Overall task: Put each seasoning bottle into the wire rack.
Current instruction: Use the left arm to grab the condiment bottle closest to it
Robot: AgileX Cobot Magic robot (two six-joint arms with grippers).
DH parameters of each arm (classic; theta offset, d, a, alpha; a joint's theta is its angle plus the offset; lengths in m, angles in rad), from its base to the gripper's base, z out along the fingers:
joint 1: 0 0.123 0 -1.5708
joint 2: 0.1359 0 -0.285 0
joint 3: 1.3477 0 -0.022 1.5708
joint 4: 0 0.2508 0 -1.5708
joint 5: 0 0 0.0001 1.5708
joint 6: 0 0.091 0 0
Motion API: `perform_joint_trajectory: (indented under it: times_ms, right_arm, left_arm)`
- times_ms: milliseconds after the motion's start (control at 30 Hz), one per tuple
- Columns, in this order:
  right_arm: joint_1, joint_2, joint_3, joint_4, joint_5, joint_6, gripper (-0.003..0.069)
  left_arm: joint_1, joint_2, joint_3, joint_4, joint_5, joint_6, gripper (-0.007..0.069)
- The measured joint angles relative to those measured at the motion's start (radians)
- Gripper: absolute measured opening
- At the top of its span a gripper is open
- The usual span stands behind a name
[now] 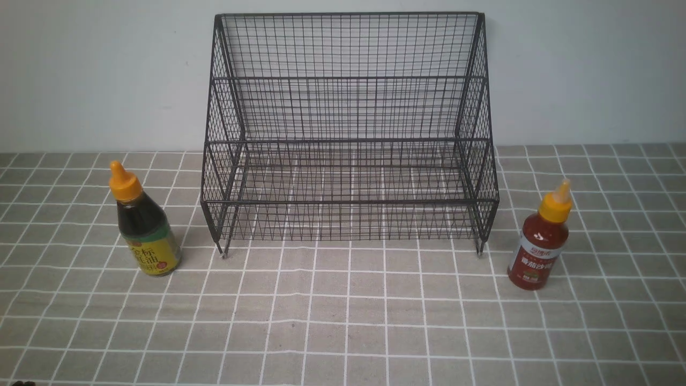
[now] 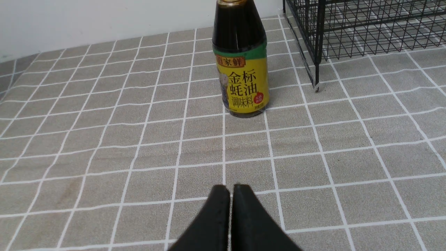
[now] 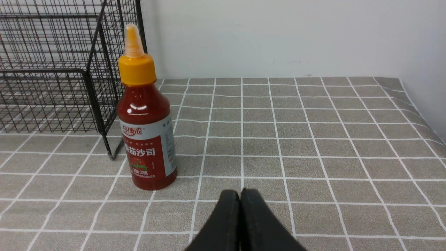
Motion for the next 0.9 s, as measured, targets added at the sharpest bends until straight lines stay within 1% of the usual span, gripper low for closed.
perform_joint_trajectory:
  times_ms: [667,800,900]
  right_arm:
    - [0.0,0.0,0.0,0.0,0.0,0.0,-0.0013]
    - [0.0,0.0,0.0,0.0,0.0,0.0,-0.0013]
    - [0.0,0.0,0.0,0.0,0.0,0.0,-0.0013]
  left_arm:
    - [0.0,0.0,0.0,0.0,0.0,0.001,-0.0007]
    - [0.0,0.0,0.0,0.025,-0.001,0.008,-0.0007]
    - [0.0,0.0,0.001,0.008,-0.045,0.001,-0.0007]
